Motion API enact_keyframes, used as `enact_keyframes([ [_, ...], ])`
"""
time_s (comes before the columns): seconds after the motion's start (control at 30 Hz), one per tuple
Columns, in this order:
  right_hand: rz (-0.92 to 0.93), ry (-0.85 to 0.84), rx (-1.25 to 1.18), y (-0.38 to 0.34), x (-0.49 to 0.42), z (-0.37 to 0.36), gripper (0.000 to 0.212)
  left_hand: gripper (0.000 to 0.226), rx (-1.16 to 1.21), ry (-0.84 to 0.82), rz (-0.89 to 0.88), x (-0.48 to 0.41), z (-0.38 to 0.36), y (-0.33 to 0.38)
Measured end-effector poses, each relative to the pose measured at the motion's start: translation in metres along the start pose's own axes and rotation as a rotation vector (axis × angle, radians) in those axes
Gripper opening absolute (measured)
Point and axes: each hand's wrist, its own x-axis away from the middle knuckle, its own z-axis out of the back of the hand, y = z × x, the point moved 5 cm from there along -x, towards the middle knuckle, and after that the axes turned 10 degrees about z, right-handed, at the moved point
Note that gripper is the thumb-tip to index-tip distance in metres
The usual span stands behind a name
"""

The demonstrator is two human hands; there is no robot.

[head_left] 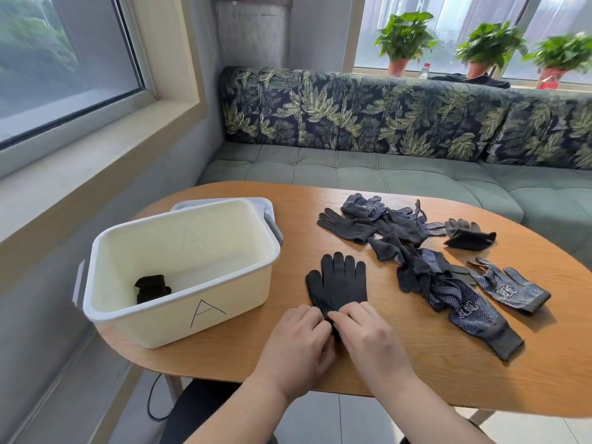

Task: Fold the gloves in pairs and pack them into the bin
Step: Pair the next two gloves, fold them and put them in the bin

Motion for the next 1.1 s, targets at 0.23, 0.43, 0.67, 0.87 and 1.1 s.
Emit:
enact_keyframes([
  [0.23,0.017,0.009,-0.081,-0.002,0.004,0.001,0.025,0.009,-0.025,0.004,0.009,-0.001,0.002,0.002],
  [0.43,-0.014,0.039,-0.149,-0.002,0.007,0.004,0.019,0.013,-0.017,-0.043,0.052,-0.002,0.003,0.0],
  [0.67,-0.025,0.056,-0.164,-0.003,0.006,0.008,0.017,0.023,0.009,-0.054,0.14,-0.003,0.004,-0.008],
  [0.87,-0.035,0.03,-0.214,-0.003,0.009,0.006,0.02,0.022,0.042,-0.085,0.158,-0.003,0.005,-0.006],
  [1.1,-0.3,0.022,-0.249,0.02,-0.012,0.004,0.035,0.034,0.011,-0.121,0.134,-0.001,-0.004,-0.009],
])
